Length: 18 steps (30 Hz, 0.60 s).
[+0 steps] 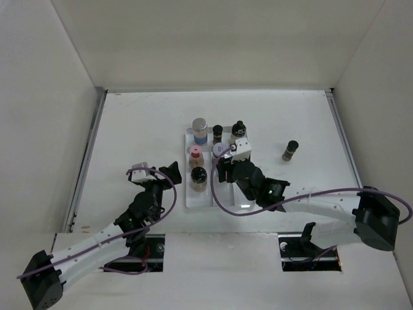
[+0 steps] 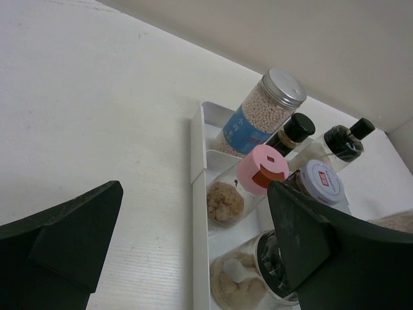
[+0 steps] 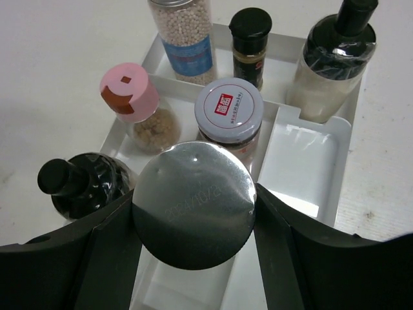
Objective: Organize the condiment bottles
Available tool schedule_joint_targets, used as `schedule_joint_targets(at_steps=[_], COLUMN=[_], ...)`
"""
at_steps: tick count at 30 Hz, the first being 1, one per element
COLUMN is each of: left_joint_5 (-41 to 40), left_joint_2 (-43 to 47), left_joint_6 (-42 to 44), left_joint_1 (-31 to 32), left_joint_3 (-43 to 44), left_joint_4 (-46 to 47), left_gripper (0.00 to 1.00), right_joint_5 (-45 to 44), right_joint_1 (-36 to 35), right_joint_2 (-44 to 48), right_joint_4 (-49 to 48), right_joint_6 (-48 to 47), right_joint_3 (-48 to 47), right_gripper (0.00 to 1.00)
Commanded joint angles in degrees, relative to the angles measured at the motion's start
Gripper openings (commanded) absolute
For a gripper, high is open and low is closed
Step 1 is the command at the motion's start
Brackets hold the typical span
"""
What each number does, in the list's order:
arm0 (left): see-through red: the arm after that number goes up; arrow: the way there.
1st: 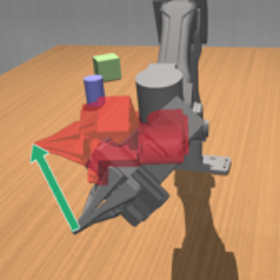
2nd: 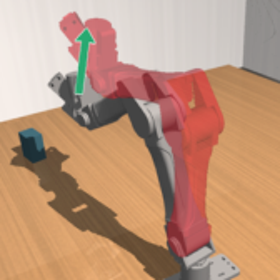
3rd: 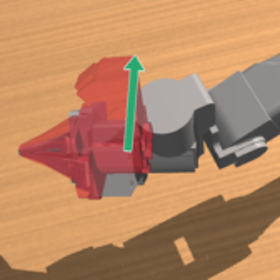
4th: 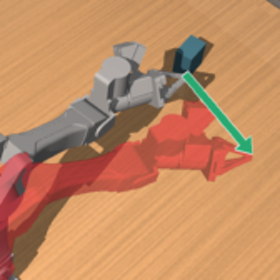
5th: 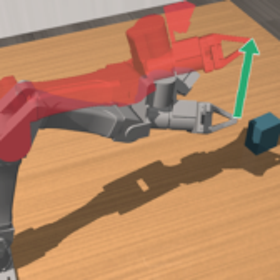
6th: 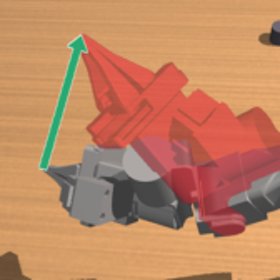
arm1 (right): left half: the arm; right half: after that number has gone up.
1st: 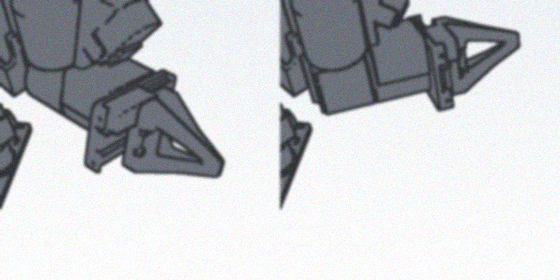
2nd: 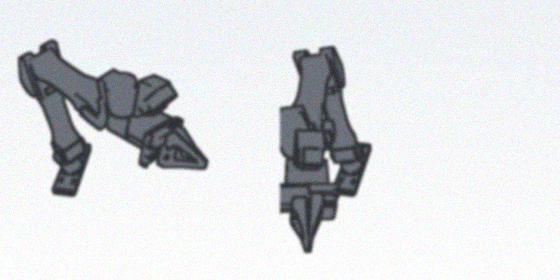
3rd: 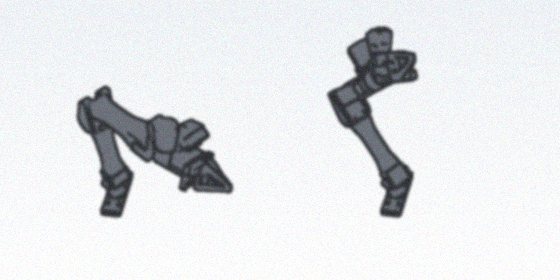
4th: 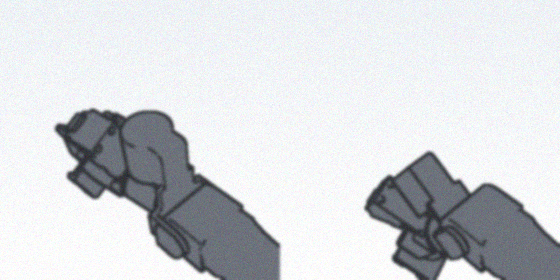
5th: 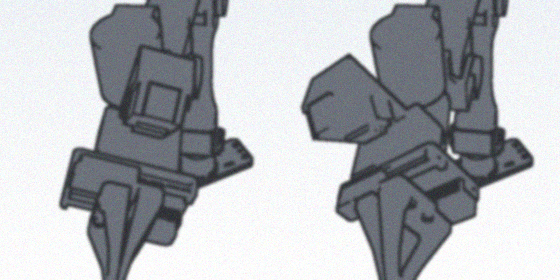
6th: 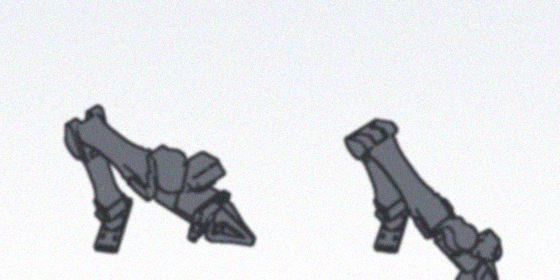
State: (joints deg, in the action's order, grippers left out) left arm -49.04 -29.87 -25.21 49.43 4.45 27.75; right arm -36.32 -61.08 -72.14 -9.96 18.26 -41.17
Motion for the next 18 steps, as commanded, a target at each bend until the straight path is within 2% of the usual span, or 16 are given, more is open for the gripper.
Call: schedule_joint_targets(at_steps=[1, 6, 8, 9, 12, 13, 15, 18], left_joint_5=[0.1, 0.1, 0.1, 0.1, 0.1, 0.2, 0.2, 0.1], left_joint_2=[0.7, 0.7, 1.0, 1.1, 1.3, 1.3, 1.1, 1.1], left_joint_6=[0.9, 0.8, 0.9, 0.9, 0.9, 0.9, 0.9, 0.9], left_joint_1=[0.0, 0.4, 0.5, 0.5, 0.6, 0.6, 0.8, 1.2], left_joint_3=[0.1, 0.0, -0.1, -0.1, -0.1, -0.1, -0.1, -0.1], left_joint_4=[2.7, 2.7, 2.6, 2.5, 2.4, 2.4, 2.4, 2.4], left_gripper=[0.98, 0.98, 0.98, 0.98, 0.98, 0.98, 0.98, 0.98], right_joint_5=[-1.2, -1.9, -2.4, -2.5, -3.3, -3.5, -4.2, -5.3], right_joint_1=[0.6, 2.1, 2.3, 2.3, 2.3, 2.3, 2.3, 3.9], right_joint_2=[-2.6, -8.4, -9.3, -9.6, -8.9, -7.7, -3.8, 5.0], right_joint_4=[-9.5, -11.2, -11.2, -11.2, -10.4, -10.0, -8.4, -6.3], right_joint_6=[0.6, 0.4, 0.5, 0.6, 0.9, 0.9, 1.3, 2.9], right_joint_3=[-3.7, -5.9, -6.2, -6.2, -5.7, -5.2, -4.0, -0.6], right_gripper=[0.5, 0.51, 0.54, 0.58, 0.88, 0.95, 1.0, 1.0])
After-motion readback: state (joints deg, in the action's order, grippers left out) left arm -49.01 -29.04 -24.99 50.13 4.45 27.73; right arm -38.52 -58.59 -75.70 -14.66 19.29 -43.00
